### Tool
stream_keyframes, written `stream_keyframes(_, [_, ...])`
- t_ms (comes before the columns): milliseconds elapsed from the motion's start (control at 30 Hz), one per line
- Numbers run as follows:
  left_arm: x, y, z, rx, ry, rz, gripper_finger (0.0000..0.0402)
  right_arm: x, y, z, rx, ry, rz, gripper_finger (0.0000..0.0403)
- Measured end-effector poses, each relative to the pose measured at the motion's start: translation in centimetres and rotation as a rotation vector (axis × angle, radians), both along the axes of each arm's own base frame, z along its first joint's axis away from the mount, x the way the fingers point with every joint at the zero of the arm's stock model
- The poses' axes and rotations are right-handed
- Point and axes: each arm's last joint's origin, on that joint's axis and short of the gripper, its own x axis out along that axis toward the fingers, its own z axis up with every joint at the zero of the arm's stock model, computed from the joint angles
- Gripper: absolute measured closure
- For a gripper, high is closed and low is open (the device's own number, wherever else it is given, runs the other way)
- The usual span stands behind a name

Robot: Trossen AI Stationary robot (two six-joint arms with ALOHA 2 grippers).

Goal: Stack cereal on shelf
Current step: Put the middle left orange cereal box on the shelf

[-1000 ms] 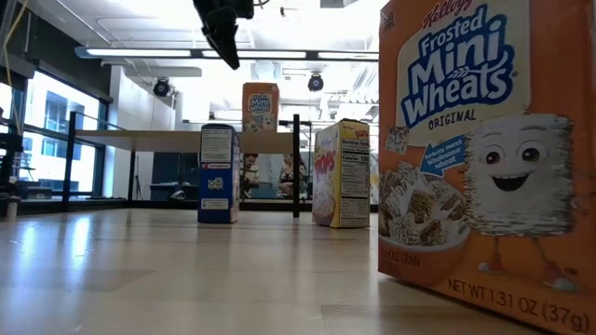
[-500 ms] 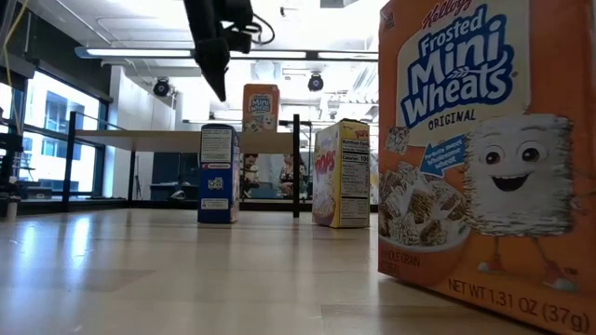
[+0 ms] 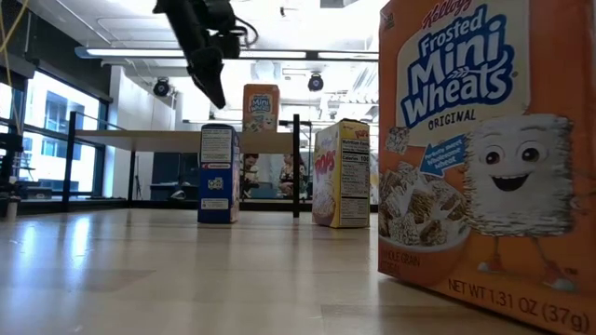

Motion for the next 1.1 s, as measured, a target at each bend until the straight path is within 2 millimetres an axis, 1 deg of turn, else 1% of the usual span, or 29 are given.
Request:
stream_keyframes(200, [-1.4, -1.3, -0.9, 0.075, -0.148, -0.027, 0.0186, 0.0, 0.0, 0.0, 0.000, 0.000, 0.000, 0.0155])
stream_keyframes(367, [-1.4, -1.4, -2.2, 0.102, -0.234, -0.060, 0.0186, 0.0, 0.0, 0.0, 0.000, 0.000, 0.000, 0.0155])
stream_keyframes(467, [-1.3, -1.4, -2.8, 0.108, -0.234, -0.080, 0.0186, 0.0, 0.0, 0.0, 0.000, 0.000, 0.000, 0.0155])
stream_keyframes(733, [-1.1, -1.1, -3.4, 0.106, -0.228, -0.085, 0.0186, 0.0, 0.0, 0.0, 0.000, 0.000, 0.000, 0.0155])
stream_keyframes(933, [-0.1, -0.4, -4.5, 0.088, -0.228, -0.088, 0.0186, 0.0, 0.0, 0.0, 0.000, 0.000, 0.000, 0.0155])
stream_keyframes(1100, [0.3, -0.1, -4.9, 0.087, -0.235, -0.083, 0.0186, 0.0, 0.0, 0.0, 0.000, 0.000, 0.000, 0.0155])
